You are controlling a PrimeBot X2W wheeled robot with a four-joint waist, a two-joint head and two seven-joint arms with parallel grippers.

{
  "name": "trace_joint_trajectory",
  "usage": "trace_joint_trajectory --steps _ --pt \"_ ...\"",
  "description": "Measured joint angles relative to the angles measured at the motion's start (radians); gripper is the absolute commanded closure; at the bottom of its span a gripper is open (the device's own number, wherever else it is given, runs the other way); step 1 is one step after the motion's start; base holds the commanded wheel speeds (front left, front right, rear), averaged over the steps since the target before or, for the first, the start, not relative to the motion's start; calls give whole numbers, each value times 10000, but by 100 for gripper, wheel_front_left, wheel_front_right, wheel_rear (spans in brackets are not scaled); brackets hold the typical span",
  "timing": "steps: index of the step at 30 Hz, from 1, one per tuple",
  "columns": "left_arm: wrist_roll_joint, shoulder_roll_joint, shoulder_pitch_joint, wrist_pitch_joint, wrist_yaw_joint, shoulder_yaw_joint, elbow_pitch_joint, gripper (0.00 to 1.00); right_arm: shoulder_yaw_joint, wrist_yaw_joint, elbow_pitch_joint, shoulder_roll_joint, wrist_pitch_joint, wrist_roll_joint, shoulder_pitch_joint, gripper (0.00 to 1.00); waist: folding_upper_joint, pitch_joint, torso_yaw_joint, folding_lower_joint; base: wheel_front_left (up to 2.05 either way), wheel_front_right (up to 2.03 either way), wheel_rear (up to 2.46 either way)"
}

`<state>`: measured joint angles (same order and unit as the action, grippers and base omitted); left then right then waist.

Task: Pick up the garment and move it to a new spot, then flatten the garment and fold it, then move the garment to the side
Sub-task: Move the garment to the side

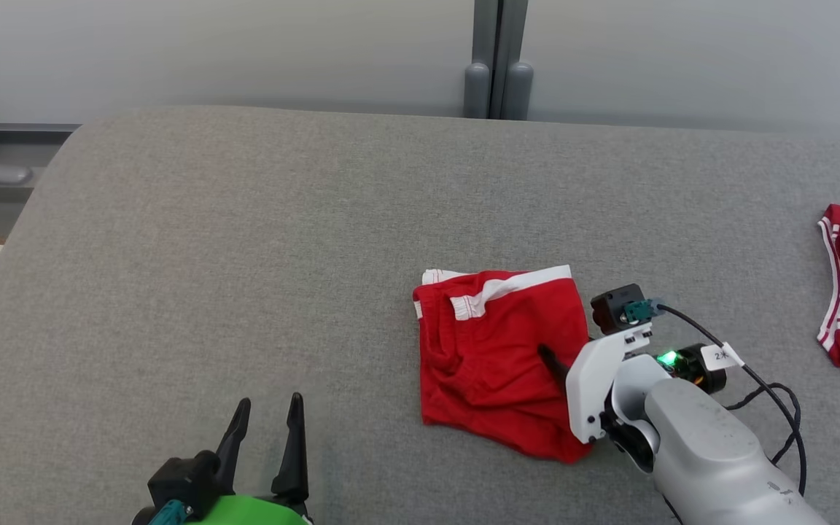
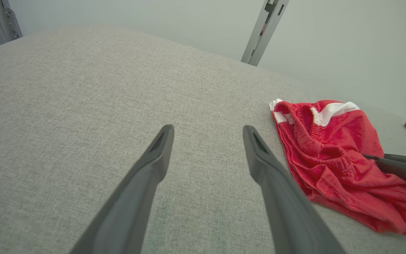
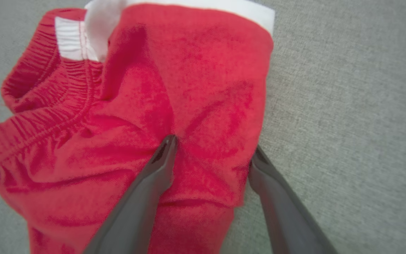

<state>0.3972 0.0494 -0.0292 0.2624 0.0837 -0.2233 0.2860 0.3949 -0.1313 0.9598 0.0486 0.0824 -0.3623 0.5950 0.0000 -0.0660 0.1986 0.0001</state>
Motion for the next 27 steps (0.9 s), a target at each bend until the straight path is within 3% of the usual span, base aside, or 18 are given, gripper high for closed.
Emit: trace_joint_trajectory --steps 6,13,27 --pt "4 2 128 0 -48 -31 -136 0 382 -2 165 -19 -451 -40 500 100 0 -137 -399 0 0 0 0" --pt "-6 0 266 0 -35 -75 -303 0 63 -2 671 0 -965 1093 1159 100 0 -253 -1294 0 0 0 0" --pt "-575 -8 1154 -2 201 -318 -337 0 -1174 -2 579 403 -1197 2146 1785 100 0 -723 -3945 0 0 0 0"
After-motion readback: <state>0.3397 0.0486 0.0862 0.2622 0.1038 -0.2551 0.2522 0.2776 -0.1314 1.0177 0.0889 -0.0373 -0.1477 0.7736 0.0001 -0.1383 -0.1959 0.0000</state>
